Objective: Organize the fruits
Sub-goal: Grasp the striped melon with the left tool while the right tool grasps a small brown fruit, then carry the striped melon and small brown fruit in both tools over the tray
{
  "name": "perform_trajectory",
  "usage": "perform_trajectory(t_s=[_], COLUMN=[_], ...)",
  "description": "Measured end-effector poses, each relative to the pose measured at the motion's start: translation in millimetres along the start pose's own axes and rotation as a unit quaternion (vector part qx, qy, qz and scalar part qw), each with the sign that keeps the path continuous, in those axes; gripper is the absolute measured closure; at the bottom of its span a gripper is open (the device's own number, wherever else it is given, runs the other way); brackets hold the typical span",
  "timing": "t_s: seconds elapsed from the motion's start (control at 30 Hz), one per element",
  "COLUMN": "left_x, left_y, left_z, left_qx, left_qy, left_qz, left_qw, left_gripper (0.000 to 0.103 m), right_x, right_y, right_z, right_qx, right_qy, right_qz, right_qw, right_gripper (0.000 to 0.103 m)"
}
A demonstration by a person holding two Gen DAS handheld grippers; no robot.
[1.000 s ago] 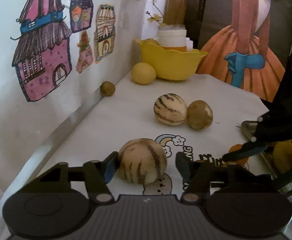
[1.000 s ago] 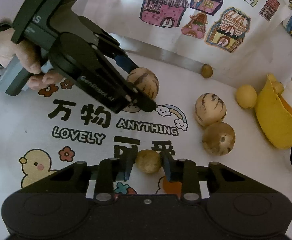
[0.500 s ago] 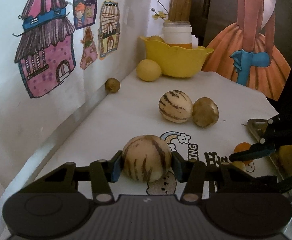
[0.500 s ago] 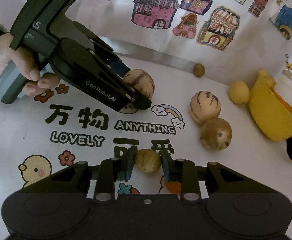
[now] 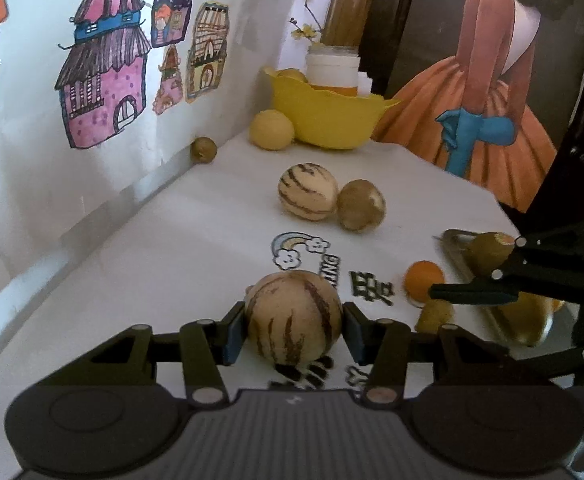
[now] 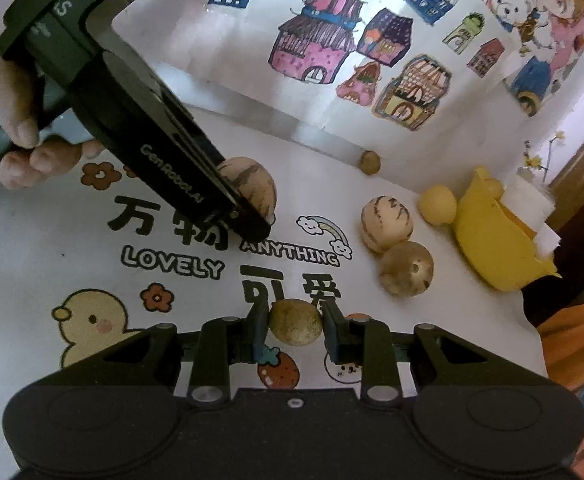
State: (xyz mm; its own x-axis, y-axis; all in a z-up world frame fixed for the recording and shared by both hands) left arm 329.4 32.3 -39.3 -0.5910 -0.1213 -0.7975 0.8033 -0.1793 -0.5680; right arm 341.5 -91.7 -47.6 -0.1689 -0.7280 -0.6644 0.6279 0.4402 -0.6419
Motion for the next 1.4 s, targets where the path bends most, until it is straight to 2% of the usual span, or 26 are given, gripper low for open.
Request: perform_trajectory(t_s=[0.43, 0.63, 0.9, 1.2, 1.4], left_x=[8.3, 10.8, 15.3, 29.6, 38.0], left_y=[-31.2, -39.2, -42.6, -34.9, -30.0], left_z=[40.0, 66.8, 109.0, 150.0, 170.0], left_qx=[0.042, 0.060, 0.093, 0.134, 0.143], left_qy=[-0.012, -0.014, -0.010, -0.011, 0.011], left_qz=[0.016, 0.029, 0.032, 0.008, -0.001], left_qw=[0.9989, 0.9977, 0.9951, 0.9908, 0.9896], left_gripper=[0.049, 0.049, 0.049, 0.049, 0.049], right_x=[24.6, 49.4, 83.9, 121.1, 142.3], right_y=[-61.7, -98.1, -135.0, -148.0, -145.4], right_z=[7.4, 19.6, 29.1, 47.0, 62.6], right_qx=[0.059, 0.098, 0.130, 0.162, 0.164], right_qy=[0.071, 0.116, 0.166, 0.198, 0.233], right_qz=[0.027, 0.026, 0.020, 0.009, 0.005], right_qw=[0.995, 0.988, 0.977, 0.967, 0.959], right_gripper=[0.072, 0.072, 0.072, 0.072, 0.072])
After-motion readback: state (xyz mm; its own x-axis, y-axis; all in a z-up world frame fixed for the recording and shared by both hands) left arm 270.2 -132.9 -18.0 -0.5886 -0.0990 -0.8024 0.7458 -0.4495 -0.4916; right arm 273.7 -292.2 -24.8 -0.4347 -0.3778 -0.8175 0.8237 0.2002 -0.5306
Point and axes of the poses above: each gripper's, at about its wrist camera, not at the fingertips, and y roughly the way its jaws point, z to its right, x to its underside, the point moved 5 cm from there along y, roughly the way its jaws point, and after that the axes turned 3 degrees about z, right-handed, at the moved point
